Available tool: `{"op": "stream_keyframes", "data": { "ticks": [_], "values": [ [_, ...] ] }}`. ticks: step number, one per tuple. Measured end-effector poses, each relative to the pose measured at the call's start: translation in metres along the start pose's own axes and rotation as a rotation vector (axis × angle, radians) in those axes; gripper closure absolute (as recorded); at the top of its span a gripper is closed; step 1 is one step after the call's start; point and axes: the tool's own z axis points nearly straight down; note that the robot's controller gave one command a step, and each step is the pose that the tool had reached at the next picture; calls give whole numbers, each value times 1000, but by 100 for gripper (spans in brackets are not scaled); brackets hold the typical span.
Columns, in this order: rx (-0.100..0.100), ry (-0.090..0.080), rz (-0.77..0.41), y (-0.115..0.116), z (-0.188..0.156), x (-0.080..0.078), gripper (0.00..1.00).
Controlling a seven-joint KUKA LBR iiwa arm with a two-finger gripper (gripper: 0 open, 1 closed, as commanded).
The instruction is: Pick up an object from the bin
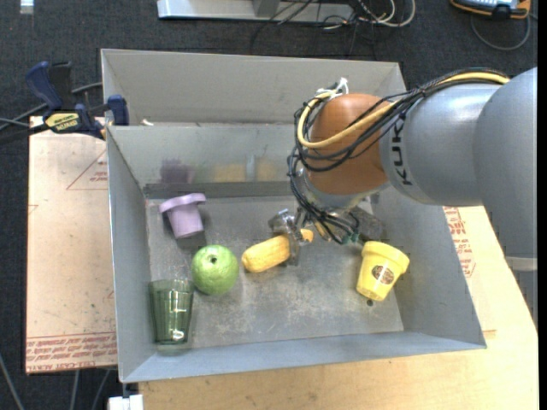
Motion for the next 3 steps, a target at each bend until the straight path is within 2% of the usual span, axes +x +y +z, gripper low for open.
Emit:
{"op": "stream_keyframes", "data": {
  "ticks": [1, 3],
  "values": [
    [-2, 5, 0, 1, -11, 1, 100],
    [1, -4, 1, 0, -47, -2, 100]
  ]
}}
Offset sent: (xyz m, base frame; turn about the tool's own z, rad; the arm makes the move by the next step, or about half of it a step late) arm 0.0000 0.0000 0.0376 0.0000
